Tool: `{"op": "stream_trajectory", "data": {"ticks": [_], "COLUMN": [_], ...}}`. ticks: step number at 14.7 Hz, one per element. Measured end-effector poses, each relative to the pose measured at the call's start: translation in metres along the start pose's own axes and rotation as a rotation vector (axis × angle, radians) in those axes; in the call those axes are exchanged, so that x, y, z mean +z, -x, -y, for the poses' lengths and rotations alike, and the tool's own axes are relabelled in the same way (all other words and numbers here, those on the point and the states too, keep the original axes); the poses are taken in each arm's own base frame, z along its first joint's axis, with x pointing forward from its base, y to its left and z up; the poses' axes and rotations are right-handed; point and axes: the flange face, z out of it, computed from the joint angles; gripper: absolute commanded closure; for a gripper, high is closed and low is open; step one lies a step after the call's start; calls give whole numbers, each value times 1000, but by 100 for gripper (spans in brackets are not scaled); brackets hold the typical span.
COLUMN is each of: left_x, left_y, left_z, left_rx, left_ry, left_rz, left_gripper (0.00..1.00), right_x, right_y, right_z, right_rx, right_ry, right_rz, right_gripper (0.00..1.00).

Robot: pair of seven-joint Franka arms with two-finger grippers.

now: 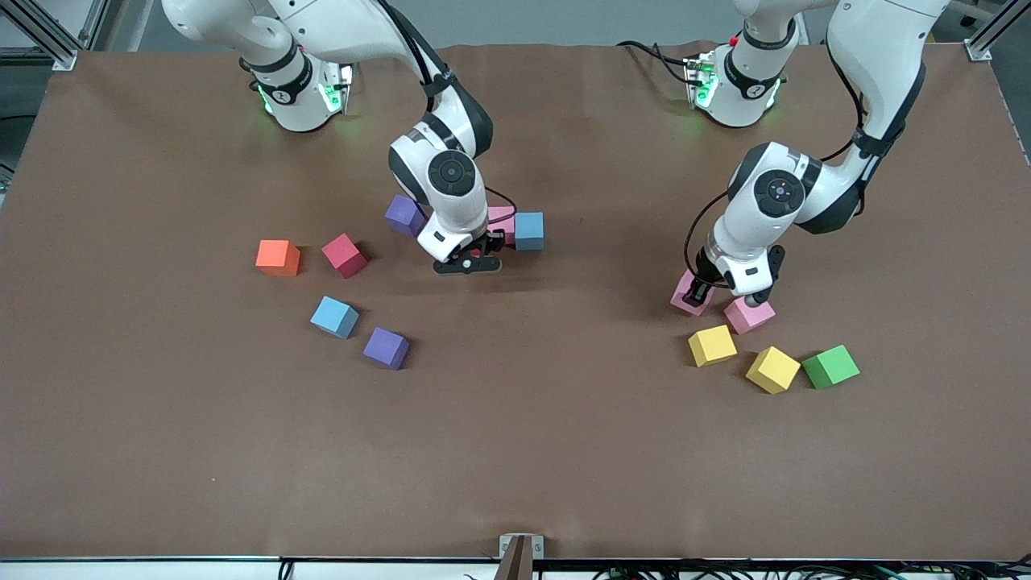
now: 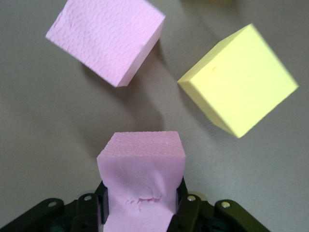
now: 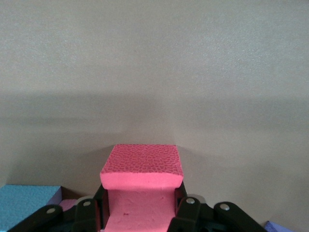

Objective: Arrange 11 blocks into digit 3
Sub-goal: 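Grasp a pink cube with the left gripper while the right gripper releases red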

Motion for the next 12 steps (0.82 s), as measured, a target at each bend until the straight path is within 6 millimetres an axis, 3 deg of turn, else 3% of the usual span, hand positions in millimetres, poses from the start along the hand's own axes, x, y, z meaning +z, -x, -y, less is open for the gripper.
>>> {"op": "stream_trajectory", "data": {"ticks": [4, 9, 10, 11, 12], "left_x": [-7, -15, -16, -18, -20], "left_y": [-3, -4, -4, -4, -5], "left_z": [-2, -2, -4, -5, -7], "left_rx": [4, 6, 6, 7, 7], "left_ry": [-53, -61, -57, -53, -48], "left_rz": [-17, -33, -34, -35, -36], "left_gripper": [68, 69, 68, 68, 68], "right_x": [0, 0, 0, 0, 0], "right_y": [0, 0, 0, 0, 0], "right_z": [0, 0, 0, 0, 0], "right_rx": [0, 0, 0, 0, 0], "right_ry": [0, 0, 0, 0, 0], "right_rz": [0, 0, 0, 0, -1], "right_gripper": [76, 74, 64, 1, 0]}}
